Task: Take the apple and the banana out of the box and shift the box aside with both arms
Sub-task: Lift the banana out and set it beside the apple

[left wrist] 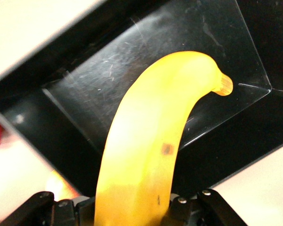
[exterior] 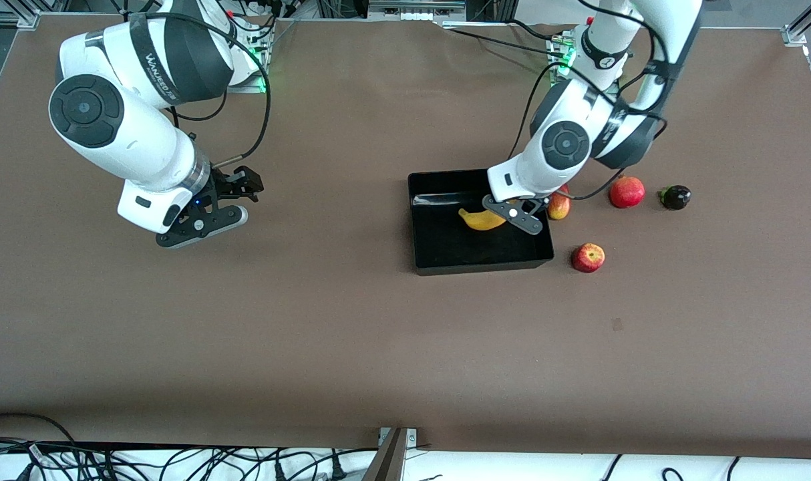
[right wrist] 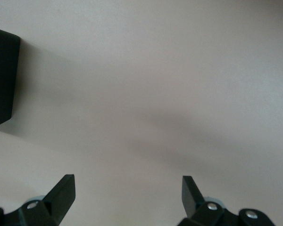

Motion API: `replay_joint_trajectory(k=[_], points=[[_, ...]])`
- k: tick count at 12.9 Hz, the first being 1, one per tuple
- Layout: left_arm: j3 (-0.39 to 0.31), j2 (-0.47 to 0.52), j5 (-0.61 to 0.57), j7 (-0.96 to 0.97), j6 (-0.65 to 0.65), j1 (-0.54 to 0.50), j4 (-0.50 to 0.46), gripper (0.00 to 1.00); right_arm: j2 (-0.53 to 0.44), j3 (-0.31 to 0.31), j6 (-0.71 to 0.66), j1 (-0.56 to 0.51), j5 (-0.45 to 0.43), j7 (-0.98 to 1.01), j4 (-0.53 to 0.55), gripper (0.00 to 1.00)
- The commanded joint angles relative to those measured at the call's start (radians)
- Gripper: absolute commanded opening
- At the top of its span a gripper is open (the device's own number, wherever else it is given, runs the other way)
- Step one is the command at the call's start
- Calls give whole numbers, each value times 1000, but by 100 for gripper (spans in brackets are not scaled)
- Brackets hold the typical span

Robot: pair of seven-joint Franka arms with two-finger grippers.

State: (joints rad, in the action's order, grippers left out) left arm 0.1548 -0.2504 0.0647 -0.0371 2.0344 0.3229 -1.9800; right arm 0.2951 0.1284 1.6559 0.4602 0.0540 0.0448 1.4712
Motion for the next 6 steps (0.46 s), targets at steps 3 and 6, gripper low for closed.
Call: replay_joint_trajectory(k=[3,6], points=[[2,31,21,-82,-69,-131,27,0,-11,-6,-18,2,4,0,-2,100],[2,31,21,-349,-57,-266,29,0,21,-13,5,20,185,-154,-2,100]])
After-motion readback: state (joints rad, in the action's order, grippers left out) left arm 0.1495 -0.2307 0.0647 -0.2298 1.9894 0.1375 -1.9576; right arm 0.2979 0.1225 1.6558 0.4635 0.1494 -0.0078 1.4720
